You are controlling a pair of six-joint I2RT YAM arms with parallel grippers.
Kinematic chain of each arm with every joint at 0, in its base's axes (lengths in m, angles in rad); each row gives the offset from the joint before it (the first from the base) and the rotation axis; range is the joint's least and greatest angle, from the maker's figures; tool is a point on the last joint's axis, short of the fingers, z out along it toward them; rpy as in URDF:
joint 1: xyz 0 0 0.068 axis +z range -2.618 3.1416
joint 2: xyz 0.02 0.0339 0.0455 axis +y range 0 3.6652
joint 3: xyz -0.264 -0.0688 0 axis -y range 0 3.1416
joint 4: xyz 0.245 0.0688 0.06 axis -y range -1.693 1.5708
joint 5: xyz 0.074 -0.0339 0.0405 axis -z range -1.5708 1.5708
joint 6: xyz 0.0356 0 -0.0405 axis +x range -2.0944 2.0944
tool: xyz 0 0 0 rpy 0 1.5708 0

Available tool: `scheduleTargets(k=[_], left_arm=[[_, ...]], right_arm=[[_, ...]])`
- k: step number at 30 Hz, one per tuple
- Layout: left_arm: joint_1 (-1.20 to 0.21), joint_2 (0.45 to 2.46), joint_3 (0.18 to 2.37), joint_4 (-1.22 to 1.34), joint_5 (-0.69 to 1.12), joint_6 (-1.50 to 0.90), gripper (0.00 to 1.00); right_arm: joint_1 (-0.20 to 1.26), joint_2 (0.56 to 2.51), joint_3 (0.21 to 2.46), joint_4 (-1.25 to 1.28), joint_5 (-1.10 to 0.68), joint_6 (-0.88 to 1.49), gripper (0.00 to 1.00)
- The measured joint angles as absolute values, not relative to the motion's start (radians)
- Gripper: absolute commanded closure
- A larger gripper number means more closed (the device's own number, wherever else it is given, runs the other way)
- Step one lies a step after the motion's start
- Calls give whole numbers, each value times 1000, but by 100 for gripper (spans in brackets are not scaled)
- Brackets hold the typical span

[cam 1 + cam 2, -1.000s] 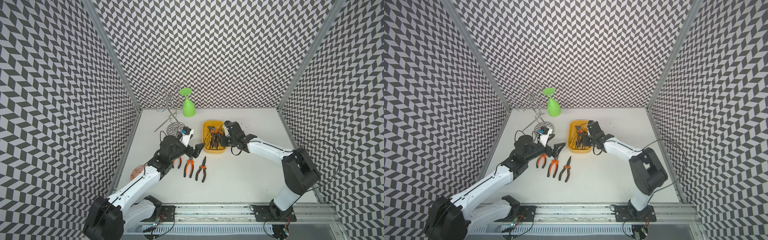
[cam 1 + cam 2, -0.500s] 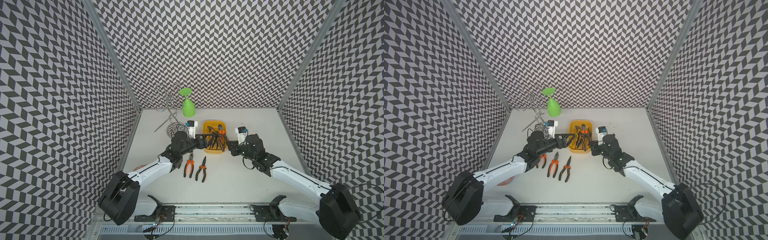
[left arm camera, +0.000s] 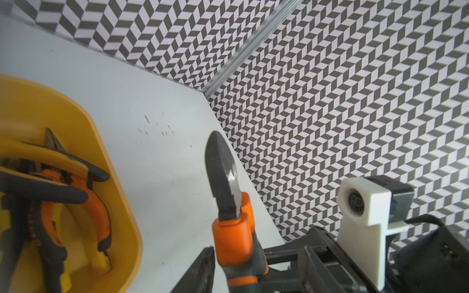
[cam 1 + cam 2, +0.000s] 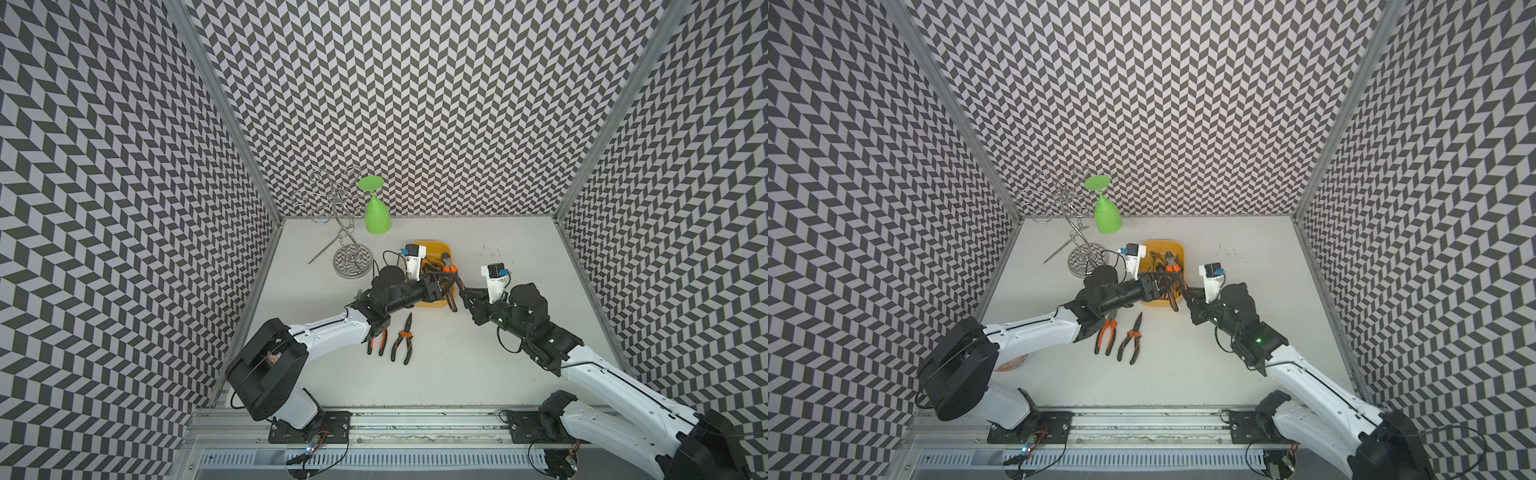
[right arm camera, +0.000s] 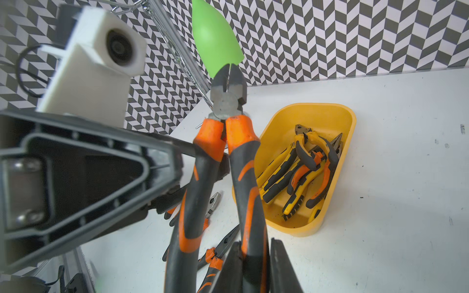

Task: Take the pliers out of the storage box
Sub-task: Place the pliers at the center of the board.

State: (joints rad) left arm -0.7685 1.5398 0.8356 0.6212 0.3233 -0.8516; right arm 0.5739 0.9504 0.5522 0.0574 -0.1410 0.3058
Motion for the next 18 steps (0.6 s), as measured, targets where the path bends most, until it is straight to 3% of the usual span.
scheduleTargets(k=[3,8,12,14,18], left_arm=[[-779,1562,854,629,314,-862,58],[-780,1584,869,631,299,-877,76],[-785,1590,872,639,305,-890,100],[-785,1589,873,640,305,-888,100],[-785,1589,870,634,312,-865,100]], right_arm=[[575,950,552,56,-150,294,100],[576,950,552,62,-149,274,100],[580,947,551,52,-138,251,96],[581,941,552,47,-134,239,84],[585,912,552,28,-127,208,37]])
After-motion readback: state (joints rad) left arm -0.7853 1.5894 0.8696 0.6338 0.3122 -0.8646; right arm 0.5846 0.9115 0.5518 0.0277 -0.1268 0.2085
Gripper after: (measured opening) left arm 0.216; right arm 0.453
